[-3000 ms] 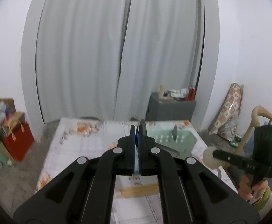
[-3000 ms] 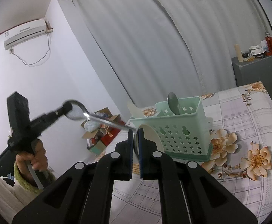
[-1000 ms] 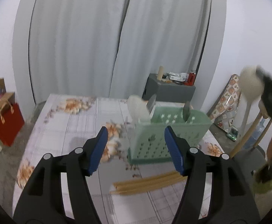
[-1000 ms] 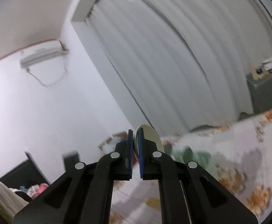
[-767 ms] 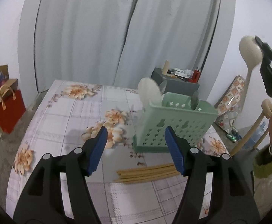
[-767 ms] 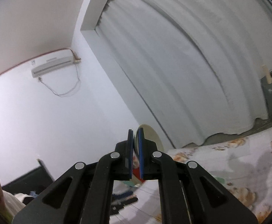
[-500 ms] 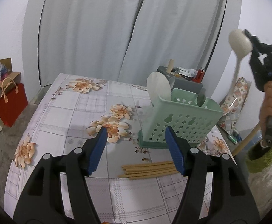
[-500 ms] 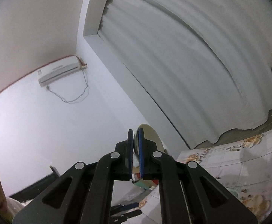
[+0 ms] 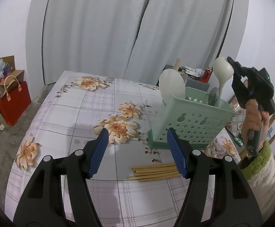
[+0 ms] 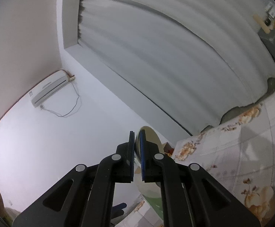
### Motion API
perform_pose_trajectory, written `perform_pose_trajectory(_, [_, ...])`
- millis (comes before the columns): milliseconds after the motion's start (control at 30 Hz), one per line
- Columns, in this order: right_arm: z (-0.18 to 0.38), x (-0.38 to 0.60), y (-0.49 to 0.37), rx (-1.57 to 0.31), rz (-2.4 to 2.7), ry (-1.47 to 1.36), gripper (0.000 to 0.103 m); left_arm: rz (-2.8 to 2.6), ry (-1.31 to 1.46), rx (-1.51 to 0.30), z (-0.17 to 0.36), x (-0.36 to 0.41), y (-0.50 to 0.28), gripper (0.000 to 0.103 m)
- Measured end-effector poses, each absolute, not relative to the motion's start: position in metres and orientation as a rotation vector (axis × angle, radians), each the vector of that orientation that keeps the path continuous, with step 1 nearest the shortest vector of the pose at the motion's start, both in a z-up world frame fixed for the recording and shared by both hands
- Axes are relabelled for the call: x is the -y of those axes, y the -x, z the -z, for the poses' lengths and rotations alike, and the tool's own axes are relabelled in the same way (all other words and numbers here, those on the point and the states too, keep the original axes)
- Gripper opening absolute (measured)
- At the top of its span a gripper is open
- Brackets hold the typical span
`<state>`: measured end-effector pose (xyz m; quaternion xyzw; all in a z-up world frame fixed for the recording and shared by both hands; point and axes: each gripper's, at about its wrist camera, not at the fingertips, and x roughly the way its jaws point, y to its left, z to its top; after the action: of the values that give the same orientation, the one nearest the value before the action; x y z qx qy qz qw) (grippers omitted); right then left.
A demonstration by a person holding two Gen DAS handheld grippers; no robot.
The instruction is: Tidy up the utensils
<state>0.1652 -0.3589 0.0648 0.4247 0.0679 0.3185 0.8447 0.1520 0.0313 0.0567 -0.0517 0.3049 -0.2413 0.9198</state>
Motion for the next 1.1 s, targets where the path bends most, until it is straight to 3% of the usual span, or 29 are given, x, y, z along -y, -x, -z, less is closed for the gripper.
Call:
perform_pose_trajectory(233, [-0.050, 0.365, -0.149, -0.238, -0.601, -0.871, 0.009, 0.536, 0.093, -0.629, -0.054, -0.023, -0.152, 0.060])
perform_pose_trajectory(333, [-0.049, 0.367, -0.133, -0.278, -0.546, -0.840, 0.009, 0.569, 0.085, -0.629, -0.055, -0.017, -0.152, 0.066])
perform_pose_trajectory(467, [-0.044, 0.373, -0.113, -0.315, -0.460, -0.823, 0.034, 0.634, 0.070, -0.624, -0.057, -0.005, -0.154, 0.070])
perform_pose_trajectory(567, [-0.039, 0.371, -0.105, -0.350, -0.430, -0.826, 0.040, 0.691, 0.054, -0.621, -0.058, 0.007, -0.158, 0.074])
perform_pose_trajectory(767, [-0.032, 0.359, -0.107, -0.445, -0.384, -0.804, 0.043, 0.774, -0.027, -0.612, -0.050, 0.036, -0.179, 0.082])
perform_pose_trajectory(1100, [-0.014, 0.353, -0.125, -0.512, -0.340, -0.827, 0.046, 0.849, -0.034, -0.687, -0.026, 0.070, -0.221, 0.083])
